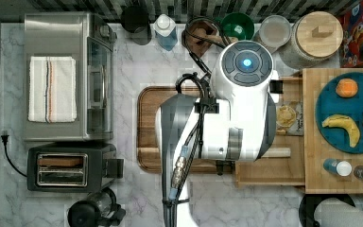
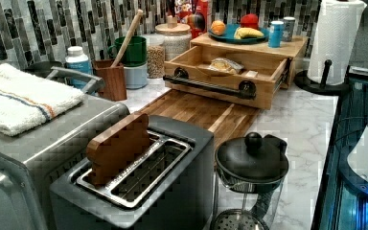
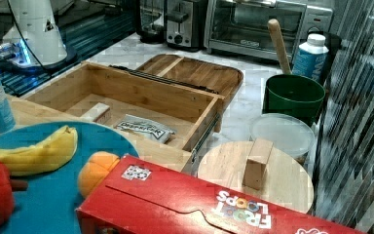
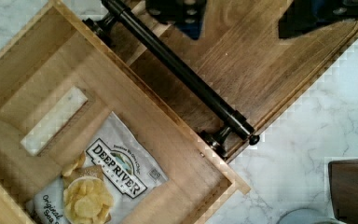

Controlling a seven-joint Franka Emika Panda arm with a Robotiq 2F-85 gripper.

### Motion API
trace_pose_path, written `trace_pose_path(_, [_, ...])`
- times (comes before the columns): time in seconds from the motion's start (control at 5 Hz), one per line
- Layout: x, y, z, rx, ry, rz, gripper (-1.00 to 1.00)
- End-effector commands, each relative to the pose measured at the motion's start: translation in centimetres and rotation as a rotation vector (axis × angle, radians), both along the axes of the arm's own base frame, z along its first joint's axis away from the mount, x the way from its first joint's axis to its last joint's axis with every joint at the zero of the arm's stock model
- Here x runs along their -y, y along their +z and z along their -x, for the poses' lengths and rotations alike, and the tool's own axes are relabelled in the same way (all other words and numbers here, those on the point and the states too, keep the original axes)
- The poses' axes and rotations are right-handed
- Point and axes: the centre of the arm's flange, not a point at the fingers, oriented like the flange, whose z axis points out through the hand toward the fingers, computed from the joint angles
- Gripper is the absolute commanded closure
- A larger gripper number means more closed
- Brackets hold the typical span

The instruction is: Close the drawer.

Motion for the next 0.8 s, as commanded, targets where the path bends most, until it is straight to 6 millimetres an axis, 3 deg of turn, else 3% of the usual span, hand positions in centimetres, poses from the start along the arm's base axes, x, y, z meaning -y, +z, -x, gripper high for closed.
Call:
trace_pose_path(0.2, [0.0,0.0,0.0,0.0,0.01,0.0,1.0])
trace_pose_path(0.4, [0.0,0.0,0.0,0.0,0.01,0.0,1.0])
trace_pose_path(0.6, [0.9,-0.7,0.9,0.041,0.178,-0.036,-1.0])
trace_pose_path(0.8, [-1.1,-1.3,1.1,0.053,0.362,-0.051,-1.0])
